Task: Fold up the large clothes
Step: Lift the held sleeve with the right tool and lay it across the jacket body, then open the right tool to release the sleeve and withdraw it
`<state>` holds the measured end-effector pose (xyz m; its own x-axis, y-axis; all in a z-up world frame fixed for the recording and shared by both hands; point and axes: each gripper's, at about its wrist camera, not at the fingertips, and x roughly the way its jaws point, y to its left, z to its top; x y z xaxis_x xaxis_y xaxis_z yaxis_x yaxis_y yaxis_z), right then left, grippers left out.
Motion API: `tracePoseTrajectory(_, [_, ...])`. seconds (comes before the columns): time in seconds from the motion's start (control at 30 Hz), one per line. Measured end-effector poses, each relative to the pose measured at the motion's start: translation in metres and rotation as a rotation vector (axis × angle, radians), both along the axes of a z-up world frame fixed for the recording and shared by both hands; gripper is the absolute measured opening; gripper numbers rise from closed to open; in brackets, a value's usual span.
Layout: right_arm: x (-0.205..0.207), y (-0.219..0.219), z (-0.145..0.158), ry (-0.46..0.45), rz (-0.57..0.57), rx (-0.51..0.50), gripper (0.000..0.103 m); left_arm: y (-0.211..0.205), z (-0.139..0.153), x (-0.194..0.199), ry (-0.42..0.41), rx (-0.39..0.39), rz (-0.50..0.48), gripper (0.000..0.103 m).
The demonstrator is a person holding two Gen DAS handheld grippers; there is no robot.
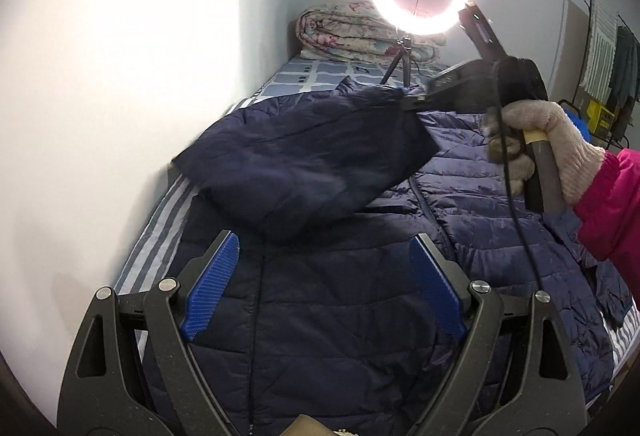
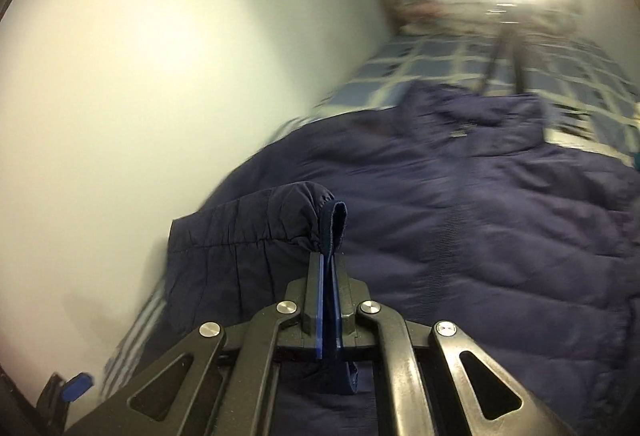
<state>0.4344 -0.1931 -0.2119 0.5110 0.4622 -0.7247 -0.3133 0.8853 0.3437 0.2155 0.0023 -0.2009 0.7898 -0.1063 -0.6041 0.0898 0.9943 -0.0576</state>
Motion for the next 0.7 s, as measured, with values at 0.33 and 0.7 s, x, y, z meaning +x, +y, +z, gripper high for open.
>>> tracePoseTrajectory(0.33, [0.011,-0.108,-0.029,-0.002,-0.289,-0.124,0.001,-0.021,-0.011,0.009,0.007,0.059,-0.039,0.089])
tracePoseTrajectory(0.7, [0.012,-0.152,-0.032,-0.05,-0.48,-0.151,0.001,-0.016,-0.017,0.016,0.037,0.051,-0.019,0.089])
